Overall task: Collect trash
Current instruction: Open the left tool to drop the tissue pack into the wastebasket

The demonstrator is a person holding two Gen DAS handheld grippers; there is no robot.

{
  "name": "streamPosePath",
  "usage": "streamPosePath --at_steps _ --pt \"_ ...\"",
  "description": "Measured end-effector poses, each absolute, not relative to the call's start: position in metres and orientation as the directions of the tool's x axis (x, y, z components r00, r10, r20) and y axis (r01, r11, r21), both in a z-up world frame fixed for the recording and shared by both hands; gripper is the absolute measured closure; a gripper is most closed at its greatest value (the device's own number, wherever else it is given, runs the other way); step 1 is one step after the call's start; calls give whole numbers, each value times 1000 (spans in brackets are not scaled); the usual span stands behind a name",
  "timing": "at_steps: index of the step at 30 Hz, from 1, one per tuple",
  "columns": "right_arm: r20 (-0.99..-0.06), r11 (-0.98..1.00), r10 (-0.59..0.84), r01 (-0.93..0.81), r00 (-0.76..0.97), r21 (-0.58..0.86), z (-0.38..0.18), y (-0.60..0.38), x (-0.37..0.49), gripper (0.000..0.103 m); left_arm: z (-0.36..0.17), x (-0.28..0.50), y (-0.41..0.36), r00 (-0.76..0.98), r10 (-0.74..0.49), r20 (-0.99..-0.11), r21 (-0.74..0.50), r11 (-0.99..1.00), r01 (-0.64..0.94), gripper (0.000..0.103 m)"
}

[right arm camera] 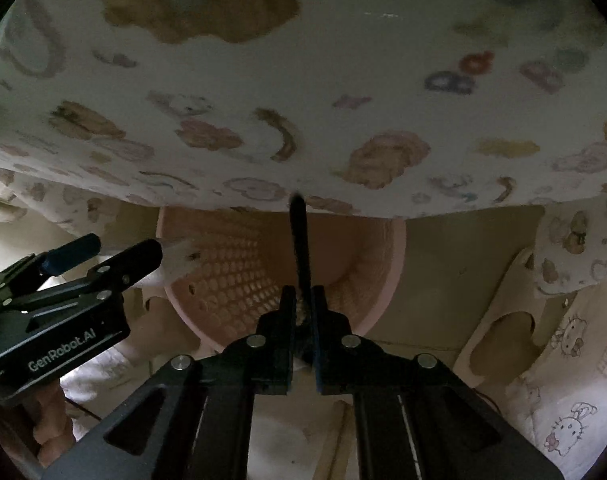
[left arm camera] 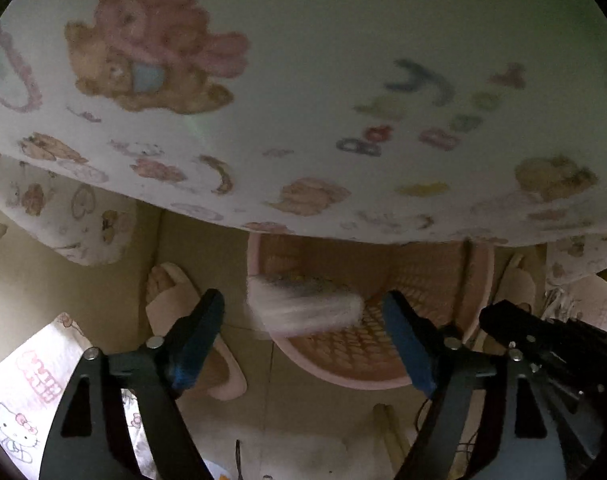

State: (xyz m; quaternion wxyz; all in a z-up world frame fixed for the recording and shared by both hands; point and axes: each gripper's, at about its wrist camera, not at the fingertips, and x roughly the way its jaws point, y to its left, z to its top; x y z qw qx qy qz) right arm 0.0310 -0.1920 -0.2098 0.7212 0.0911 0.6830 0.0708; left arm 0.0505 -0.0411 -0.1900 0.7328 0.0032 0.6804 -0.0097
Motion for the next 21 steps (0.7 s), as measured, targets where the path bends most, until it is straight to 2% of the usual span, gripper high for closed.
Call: streamPosePath --at_steps 1,2,3,4,10,12,14,21 --pt "-973 974 225 24 55 227 -212 -191 30 82 -189 51 -40 78 -10 -997 -9 1000 12 18" --pt "-973 973 225 27 55 227 -213 -191 31 68 -186 51 -40 85 -10 -996 -9 1000 12 17" --pt "-972 973 228 31 60 230 -212 -191 31 59 -185 51 -40 90 -7 -996 -6 1000 14 17" --pt "-971 973 227 36 69 230 -213 -193 31 46 -182 52 -40 98 0 -995 2 1000 14 16" --pt "-976 978 198 42 85 202 -204 -198 32 44 -152 52 -39 161 38 -986 42 999 22 16" --pt "-976 980 189 36 108 194 -197 -198 32 41 -131 49 -43 228 52 -972 65 997 48 14" --pt "-973 982 181 25 142 187 -186 -197 30 34 -110 45 -42 293 62 -954 79 996 47 11" --pt "-946 981 183 17 267 194 -143 -200 29 31 -56 40 -25 440 56 -896 61 998 -3 8"
